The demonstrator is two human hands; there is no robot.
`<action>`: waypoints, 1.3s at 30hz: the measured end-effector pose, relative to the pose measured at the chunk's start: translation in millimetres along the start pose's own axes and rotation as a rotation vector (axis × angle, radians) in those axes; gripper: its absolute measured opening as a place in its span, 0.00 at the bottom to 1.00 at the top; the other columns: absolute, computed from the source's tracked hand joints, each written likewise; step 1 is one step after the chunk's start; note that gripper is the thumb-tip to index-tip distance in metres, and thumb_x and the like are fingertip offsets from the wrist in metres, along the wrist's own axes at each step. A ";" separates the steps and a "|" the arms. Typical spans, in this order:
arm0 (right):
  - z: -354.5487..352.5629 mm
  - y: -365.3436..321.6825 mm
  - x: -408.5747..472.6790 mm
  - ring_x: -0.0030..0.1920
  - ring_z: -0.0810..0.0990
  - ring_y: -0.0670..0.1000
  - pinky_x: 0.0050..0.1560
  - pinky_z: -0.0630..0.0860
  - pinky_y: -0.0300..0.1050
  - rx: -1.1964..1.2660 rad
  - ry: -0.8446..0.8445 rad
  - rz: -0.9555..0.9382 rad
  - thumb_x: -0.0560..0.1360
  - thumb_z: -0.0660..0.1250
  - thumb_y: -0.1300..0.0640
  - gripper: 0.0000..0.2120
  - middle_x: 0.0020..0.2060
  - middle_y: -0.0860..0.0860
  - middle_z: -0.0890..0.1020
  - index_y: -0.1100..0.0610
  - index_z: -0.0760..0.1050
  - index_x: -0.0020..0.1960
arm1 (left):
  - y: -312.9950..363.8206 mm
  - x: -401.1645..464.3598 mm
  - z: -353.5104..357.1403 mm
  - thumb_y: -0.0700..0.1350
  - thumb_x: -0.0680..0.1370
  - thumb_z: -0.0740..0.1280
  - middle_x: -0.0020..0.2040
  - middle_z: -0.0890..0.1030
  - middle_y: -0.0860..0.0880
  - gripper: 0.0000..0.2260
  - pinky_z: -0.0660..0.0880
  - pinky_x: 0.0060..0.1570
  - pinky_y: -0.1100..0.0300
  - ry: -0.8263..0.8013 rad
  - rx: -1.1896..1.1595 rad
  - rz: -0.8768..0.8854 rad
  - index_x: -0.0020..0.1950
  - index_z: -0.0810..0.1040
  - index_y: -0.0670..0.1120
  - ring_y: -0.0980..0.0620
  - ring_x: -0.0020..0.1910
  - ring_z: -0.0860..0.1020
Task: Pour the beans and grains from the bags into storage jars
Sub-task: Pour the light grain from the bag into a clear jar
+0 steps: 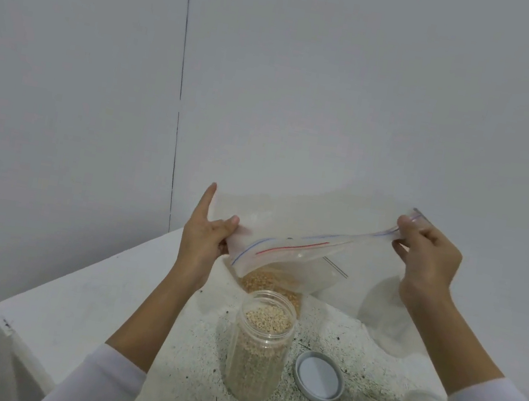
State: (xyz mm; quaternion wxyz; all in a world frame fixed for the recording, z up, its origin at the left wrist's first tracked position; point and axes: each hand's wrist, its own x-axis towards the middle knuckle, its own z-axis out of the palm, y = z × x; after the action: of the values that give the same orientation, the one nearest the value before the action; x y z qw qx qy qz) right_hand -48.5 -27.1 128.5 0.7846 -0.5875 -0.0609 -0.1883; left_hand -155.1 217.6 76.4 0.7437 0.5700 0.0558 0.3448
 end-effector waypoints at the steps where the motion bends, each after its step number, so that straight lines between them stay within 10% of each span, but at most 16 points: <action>1: 0.5 -3.1 0.0 0.43 0.78 0.48 0.47 0.78 0.41 0.009 -0.027 -0.005 0.74 0.70 0.63 0.12 0.49 0.52 0.81 0.57 0.74 0.32 | 4.6 0.2 -0.2 0.36 0.79 0.63 0.29 0.78 0.49 0.15 0.75 0.31 0.65 -0.013 -0.012 0.020 0.62 0.74 0.51 0.58 0.30 0.78; 10: -2.8 -27.6 -2.2 0.36 0.80 0.47 0.41 0.79 0.39 0.056 -0.264 -0.140 0.71 0.55 0.77 0.23 0.35 0.48 0.83 0.56 0.82 0.37 | 32.4 4.1 -16.8 0.22 0.73 0.56 0.43 0.85 0.51 0.20 0.78 0.41 0.66 -0.179 -0.017 0.040 0.52 0.79 0.42 0.57 0.43 0.82; 16: -8.5 -41.7 -7.7 0.44 0.78 0.38 0.45 0.77 0.39 -0.334 -0.148 -0.585 0.74 0.68 0.66 0.08 0.50 0.46 0.78 0.54 0.78 0.44 | 43.4 5.1 -7.8 0.42 0.77 0.67 0.27 0.76 0.52 0.06 0.64 0.29 0.70 -0.007 0.205 0.188 0.43 0.84 0.45 0.60 0.26 0.68; 21: -23.9 -68.2 -3.2 0.54 0.73 0.35 0.56 0.71 0.35 -0.482 -0.167 -0.731 0.76 0.65 0.64 0.09 0.53 0.44 0.76 0.51 0.72 0.44 | 51.1 9.8 13.1 0.46 0.76 0.69 0.46 0.75 0.49 0.06 0.66 0.46 0.71 0.033 0.271 0.270 0.40 0.82 0.50 0.62 0.43 0.74; 30: -84.0 -116.4 -12.5 0.36 0.73 0.43 0.36 0.72 0.36 -0.442 -0.099 -0.816 0.71 0.70 0.61 0.17 0.37 0.44 0.71 0.44 0.64 0.43 | 40.5 -4.6 77.2 0.47 0.80 0.63 0.31 0.80 0.56 0.11 0.71 0.45 0.55 -0.089 0.124 0.257 0.41 0.82 0.49 0.56 0.36 0.78; 39: -199.0 -159.7 -9.3 0.32 0.77 0.43 0.35 0.75 0.36 -0.180 0.063 -0.502 0.67 0.75 0.67 0.13 0.33 0.49 0.78 0.55 0.77 0.47 | 14.0 -62.4 183.6 0.45 0.82 0.59 0.28 0.78 0.56 0.13 0.72 0.31 0.67 -0.271 0.042 0.170 0.42 0.80 0.46 0.60 0.28 0.76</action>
State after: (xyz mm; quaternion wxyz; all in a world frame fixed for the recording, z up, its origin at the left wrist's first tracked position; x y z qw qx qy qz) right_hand -140.7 -251.2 208.9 0.6595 -0.6153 -0.1634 -0.3998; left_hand -121.2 34.7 132.6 0.7005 0.6293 -0.0864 0.3254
